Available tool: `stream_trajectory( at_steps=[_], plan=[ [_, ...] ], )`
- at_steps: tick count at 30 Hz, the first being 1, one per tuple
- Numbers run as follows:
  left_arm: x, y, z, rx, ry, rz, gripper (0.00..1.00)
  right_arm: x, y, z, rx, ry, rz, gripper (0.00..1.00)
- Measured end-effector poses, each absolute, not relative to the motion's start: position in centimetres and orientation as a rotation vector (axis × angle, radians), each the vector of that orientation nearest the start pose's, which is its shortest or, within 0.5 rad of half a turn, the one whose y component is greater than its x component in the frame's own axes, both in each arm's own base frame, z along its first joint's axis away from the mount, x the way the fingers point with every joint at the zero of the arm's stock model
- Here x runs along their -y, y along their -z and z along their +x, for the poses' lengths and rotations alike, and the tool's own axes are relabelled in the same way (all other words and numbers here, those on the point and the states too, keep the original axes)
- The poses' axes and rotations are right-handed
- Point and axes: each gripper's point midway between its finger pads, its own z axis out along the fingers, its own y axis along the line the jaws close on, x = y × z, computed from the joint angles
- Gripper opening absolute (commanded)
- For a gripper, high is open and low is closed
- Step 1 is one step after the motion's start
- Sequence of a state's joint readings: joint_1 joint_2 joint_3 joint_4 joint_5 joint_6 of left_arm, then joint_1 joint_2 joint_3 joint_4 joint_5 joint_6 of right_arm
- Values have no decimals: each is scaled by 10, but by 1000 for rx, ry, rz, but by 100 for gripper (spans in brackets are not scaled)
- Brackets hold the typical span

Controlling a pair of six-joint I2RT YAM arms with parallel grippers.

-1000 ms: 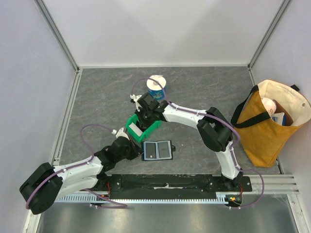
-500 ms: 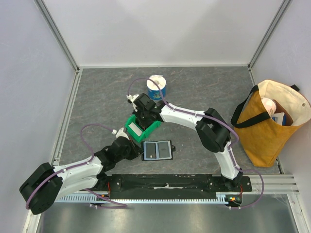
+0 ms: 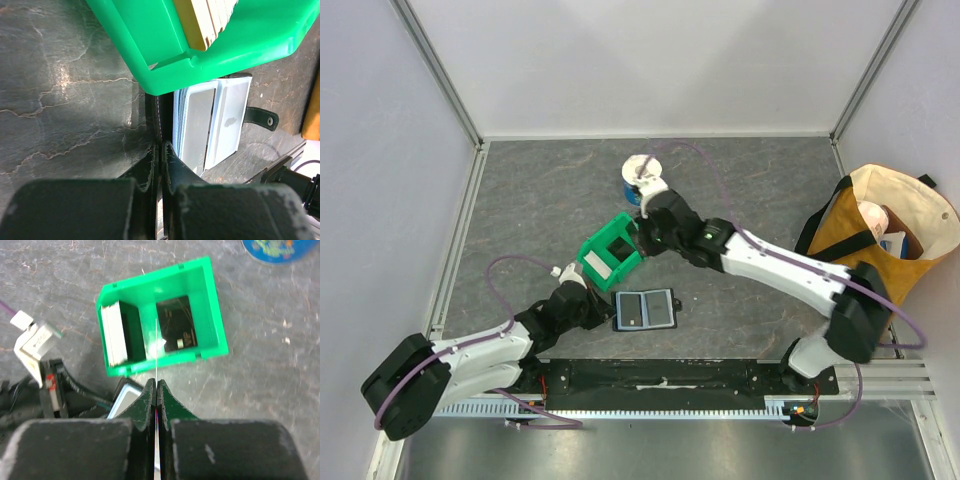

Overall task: Put the credit cards into the card holder
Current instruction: Pick up the credit card from the storage box, then turn over the card slot in the card holder.

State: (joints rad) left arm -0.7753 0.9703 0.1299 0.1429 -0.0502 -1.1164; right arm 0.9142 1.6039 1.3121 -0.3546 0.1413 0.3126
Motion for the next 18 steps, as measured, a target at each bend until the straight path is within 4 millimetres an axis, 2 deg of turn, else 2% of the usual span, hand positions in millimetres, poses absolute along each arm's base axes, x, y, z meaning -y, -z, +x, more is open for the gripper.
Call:
stream_trajectory(
  at_steps=[3, 5, 8, 11, 14, 18],
  plan=[
    [204, -13, 165, -2407, 895, -438, 2, -330, -188, 267, -2186, -571, -502, 0],
    [206, -13, 164, -2409, 901, -427, 2, -317, -180, 252, -2208, -608, -444, 0],
    [209, -13, 161, -2413, 910, -408, 2, -297, -151, 232, -2283, -620, -378, 0],
    [214, -13, 155, -2425, 924, -386, 2, -282, -113, 209, -2385, -625, -329, 0],
    [219, -13, 150, -2438, 942, -379, 2, -281, -90, 187, -2448, -668, -287, 0],
    [224, -13, 147, -2452, 953, -386, 2, -301, -89, 165, -2449, -716, -294, 0]
  ],
)
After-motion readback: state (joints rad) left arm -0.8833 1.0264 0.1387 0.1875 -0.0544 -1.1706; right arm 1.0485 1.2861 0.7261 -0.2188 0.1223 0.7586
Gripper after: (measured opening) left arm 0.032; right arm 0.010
